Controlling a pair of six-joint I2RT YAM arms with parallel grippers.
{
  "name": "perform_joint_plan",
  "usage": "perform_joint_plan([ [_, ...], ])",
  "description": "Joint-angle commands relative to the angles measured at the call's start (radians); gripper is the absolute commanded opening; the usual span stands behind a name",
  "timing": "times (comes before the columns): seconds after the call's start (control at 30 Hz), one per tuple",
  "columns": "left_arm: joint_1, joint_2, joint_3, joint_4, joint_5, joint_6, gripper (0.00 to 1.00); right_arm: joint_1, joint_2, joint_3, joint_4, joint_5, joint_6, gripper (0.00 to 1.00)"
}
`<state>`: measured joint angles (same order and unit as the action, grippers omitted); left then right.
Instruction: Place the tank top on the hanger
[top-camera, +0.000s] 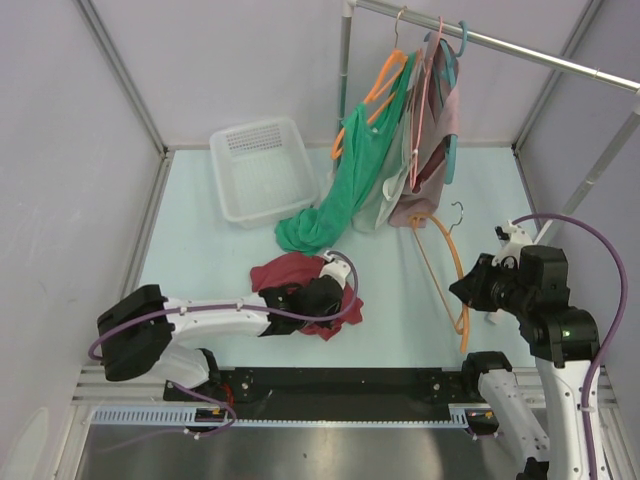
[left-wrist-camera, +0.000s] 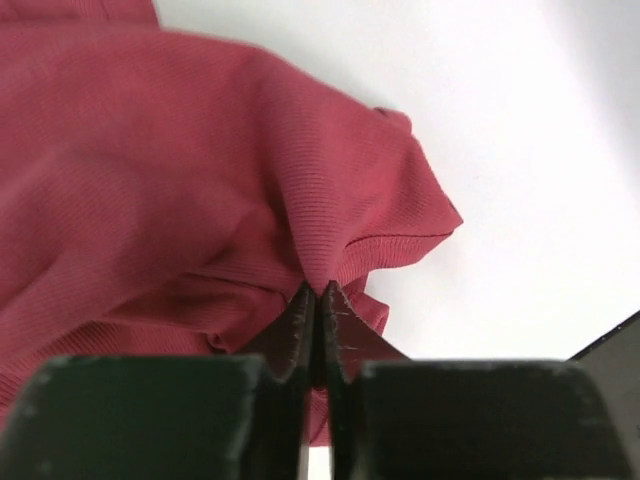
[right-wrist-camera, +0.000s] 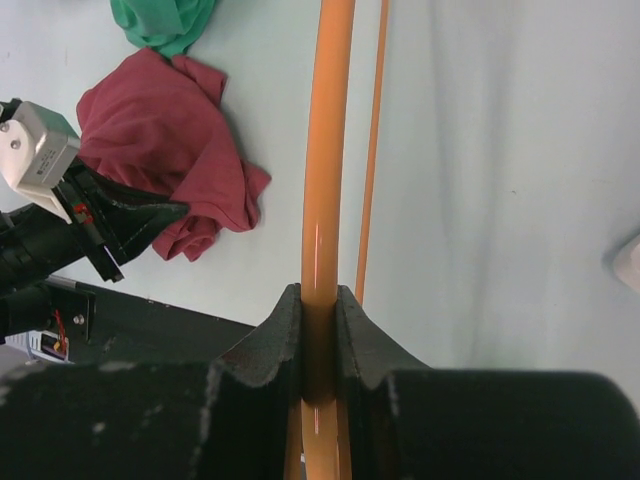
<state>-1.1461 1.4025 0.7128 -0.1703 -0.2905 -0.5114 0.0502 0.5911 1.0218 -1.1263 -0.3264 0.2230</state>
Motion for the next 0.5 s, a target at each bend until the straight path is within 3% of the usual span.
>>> perform_joint_plan([
  [0.0, -0.006, -0.034, 0.077, 0.028, -0.015, 0.04, 0.0, 0.033, -0.005, -0.005, 0.083, 0.006, 0.033, 0.0],
  [0.3, -0.006, -0.115, 0.328, -0.058, 0.057, 0.188, 0.0, 0.083, -0.002, -0.003, 0.091, 0.043, 0.05, 0.0],
  [0.47, 0.002, -0.264, 0.455, -0.12, 0.005, 0.28, 0.0, 0.1, 0.004, 0.004, 0.089, 0.061, 0.059, 0.0],
])
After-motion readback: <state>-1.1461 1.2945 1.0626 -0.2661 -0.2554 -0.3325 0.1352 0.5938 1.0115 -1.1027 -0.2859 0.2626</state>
